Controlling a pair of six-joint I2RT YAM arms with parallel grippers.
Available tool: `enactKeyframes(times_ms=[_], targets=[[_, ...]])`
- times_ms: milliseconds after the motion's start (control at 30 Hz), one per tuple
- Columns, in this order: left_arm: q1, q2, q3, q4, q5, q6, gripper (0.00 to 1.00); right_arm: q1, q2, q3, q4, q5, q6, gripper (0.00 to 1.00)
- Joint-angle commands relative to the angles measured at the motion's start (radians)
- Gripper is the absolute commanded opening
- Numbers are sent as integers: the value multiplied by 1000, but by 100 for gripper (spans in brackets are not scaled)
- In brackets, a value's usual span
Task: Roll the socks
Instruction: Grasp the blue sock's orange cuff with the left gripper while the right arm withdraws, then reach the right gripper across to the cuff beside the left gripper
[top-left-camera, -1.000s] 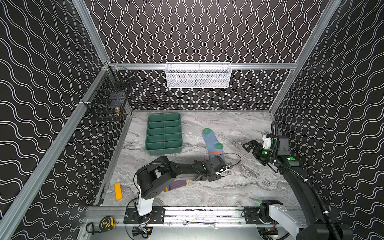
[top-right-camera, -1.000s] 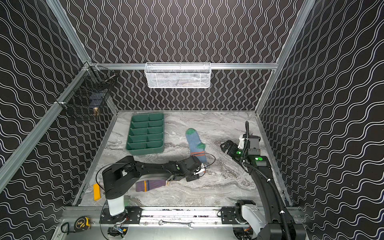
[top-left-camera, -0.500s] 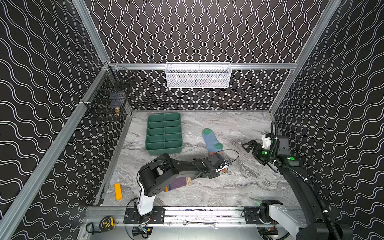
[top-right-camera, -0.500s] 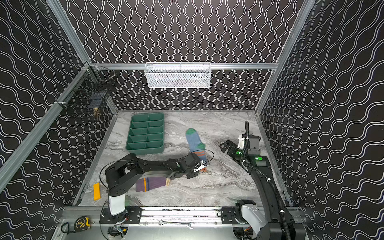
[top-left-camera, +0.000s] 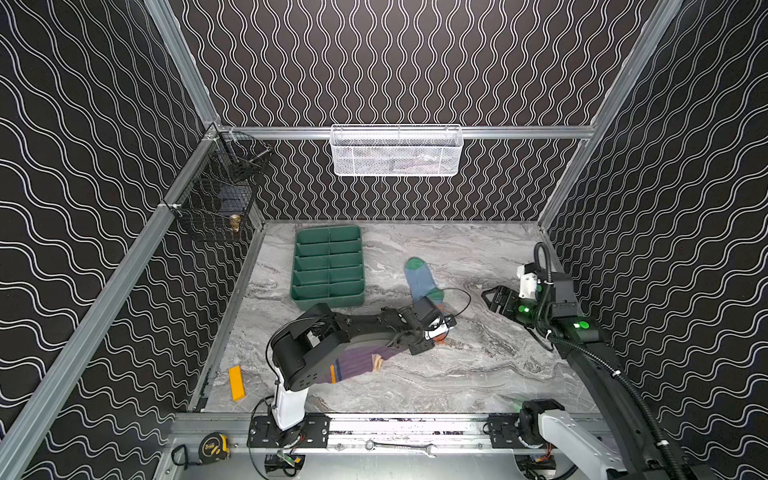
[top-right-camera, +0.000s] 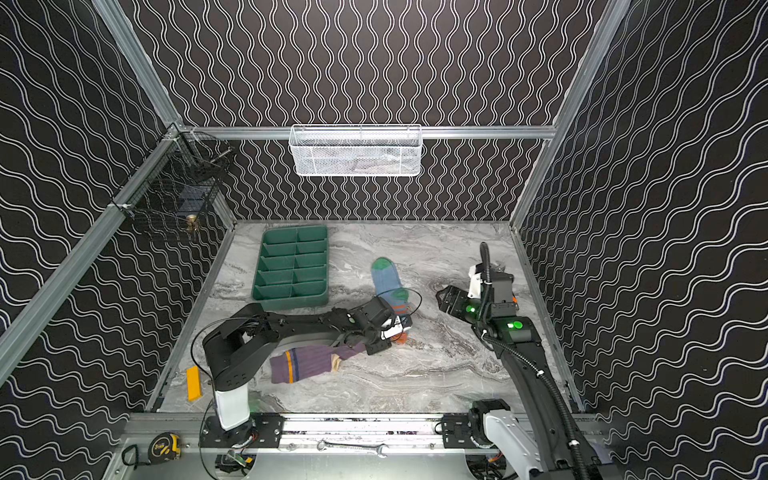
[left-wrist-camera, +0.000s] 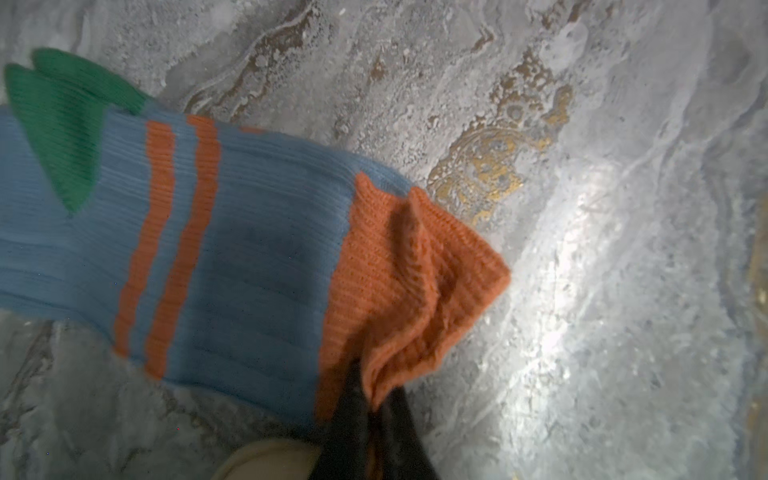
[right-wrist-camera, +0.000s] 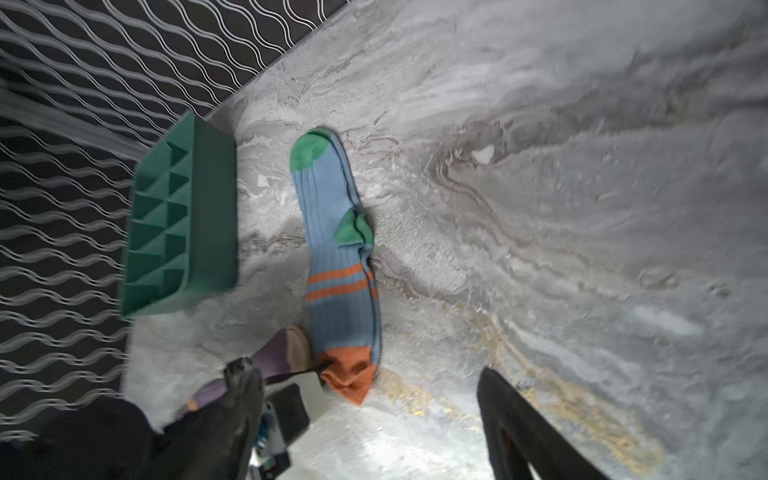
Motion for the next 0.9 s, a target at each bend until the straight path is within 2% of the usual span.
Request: enactKeyframes(times_ms=[0, 33, 167, 200, 300, 367, 467, 567, 667, 800, 867], targets=[[24, 36, 19, -192, 134, -13, 0, 116, 1, 42, -4, 202, -154, 80], [32, 49, 33, -210, 156, -11, 0, 155, 9, 61, -30, 223, -228, 75], [84, 117, 91, -276, 250, -13, 0, 262, 18, 109, -146, 279, -489, 67], [97, 131, 105, -289, 263, -11, 0, 263, 13, 115, -152, 277, -513, 67], [132, 159, 137, -313, 311, -25, 3, 355, -77, 89, -169, 270, -741, 70], [155, 173, 158, -327, 332, -31, 4, 379, -143, 61, -178, 222, -886, 73], [170, 204, 202, -375, 306, -35, 5, 386, -186, 13, -183, 164, -1064, 72], [180, 227, 226, -398, 288, -42, 4, 433, -184, -58, -184, 172, -1171, 76], [180, 238, 235, -409, 259, -50, 5, 542, -176, -158, -129, 233, -1248, 74], [188, 234, 241, -413, 257, -50, 5, 668, -109, -279, 78, 361, -1348, 74], [192, 237, 246, -416, 261, -52, 6, 685, -62, -312, 210, 380, -1401, 75]])
